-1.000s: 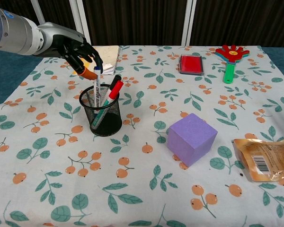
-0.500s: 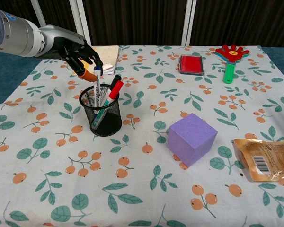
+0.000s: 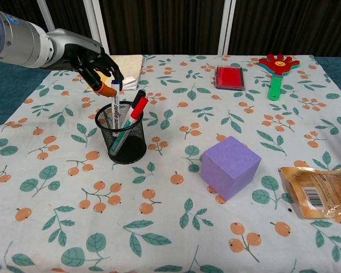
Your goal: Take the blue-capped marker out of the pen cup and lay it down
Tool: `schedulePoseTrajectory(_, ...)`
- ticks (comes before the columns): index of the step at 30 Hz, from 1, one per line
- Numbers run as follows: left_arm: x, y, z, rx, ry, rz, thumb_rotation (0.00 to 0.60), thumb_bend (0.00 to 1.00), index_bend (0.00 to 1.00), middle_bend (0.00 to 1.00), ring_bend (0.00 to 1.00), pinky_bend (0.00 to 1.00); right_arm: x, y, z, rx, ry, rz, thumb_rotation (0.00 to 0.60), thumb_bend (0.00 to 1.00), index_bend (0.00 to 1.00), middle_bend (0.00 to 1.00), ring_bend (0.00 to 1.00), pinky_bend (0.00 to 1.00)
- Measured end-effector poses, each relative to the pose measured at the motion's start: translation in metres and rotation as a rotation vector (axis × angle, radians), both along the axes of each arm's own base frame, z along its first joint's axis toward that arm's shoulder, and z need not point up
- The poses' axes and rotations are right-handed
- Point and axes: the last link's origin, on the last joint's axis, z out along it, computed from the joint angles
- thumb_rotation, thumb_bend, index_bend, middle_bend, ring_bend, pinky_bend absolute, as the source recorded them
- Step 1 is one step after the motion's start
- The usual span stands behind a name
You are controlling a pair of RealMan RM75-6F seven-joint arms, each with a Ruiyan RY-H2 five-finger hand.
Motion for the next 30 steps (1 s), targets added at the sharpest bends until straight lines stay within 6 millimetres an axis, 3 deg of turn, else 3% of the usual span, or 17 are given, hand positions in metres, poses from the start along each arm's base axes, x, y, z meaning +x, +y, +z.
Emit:
schedulePoseTrajectory(19, 0.000, 0.000, 0.001, 0.009, 0.002, 0.008, 0.600, 0.44, 0.57, 0.15, 0.00, 0.00, -0.001, 0.000, 0.000, -0.001, -0.001, -0.003, 0.600, 0.05, 0.07, 0.00, 0.03, 0.19)
schedulePoseTrajectory(30, 0.015, -0.008, 0.015, 0.005, -0.032, -0.008, 0.600, 0.44, 0.57, 0.15, 0.00, 0.00, -0.001, 0.000, 0.001, -0.001, -0.002, -0.008, 0.600, 0.05, 0.07, 0.00, 0.03, 0.19)
